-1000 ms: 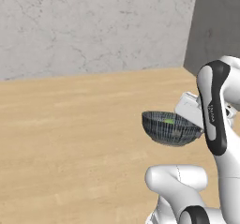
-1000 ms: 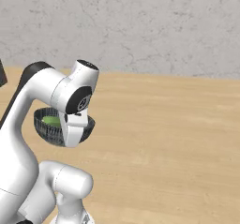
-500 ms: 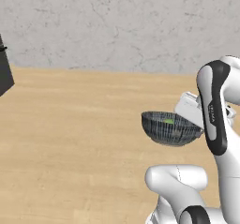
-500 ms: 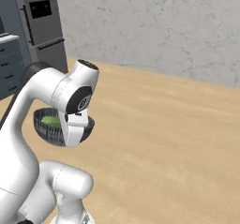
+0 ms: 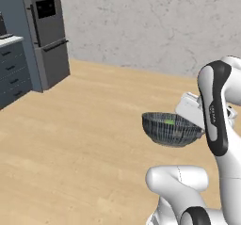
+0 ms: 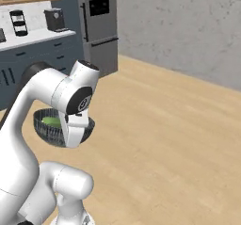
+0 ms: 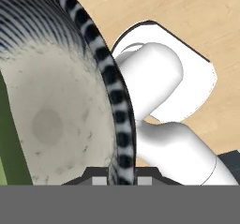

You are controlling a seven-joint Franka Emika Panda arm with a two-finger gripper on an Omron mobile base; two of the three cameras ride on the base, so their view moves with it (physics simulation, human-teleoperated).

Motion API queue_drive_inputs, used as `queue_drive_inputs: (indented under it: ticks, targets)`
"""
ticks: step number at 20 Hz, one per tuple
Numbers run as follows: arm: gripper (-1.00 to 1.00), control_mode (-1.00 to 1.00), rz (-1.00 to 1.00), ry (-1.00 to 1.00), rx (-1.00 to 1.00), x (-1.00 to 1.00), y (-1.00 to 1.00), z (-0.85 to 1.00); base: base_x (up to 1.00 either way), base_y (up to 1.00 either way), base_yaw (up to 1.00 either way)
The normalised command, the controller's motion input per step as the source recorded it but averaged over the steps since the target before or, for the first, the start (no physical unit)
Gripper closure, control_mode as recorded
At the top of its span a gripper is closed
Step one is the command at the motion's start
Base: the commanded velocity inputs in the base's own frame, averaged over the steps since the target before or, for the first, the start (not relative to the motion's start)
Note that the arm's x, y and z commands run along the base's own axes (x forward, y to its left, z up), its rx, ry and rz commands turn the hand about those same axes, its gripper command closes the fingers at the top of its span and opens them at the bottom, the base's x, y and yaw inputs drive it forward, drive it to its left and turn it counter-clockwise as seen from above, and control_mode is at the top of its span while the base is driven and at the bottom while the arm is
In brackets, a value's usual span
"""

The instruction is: Pick the corn from the sink and place it in the bowl. Then pick the bowl and place it in the microwave. Then close the microwave door and press the start button.

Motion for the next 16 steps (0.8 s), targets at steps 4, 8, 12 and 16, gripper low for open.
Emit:
queue_drive_inputs:
  ticks: [4,8,12,16]
  targets:
    - [1.0,1.0,0.0,0.0,0.0,0.0,0.0,0.0,0.46,0.0,0.53]
    - [1.0,1.0,0.0,0.0,0.0,0.0,0.0,0.0,0.51,0.0,0.54]
    - [1.0,1.0,0.0,0.0,0.0,0.0,0.0,0.0,0.54,0.0,0.52]
    - [1.0,1.0,0.0,0.0,0.0,0.0,0.0,0.0,0.66,-0.01,0.47]
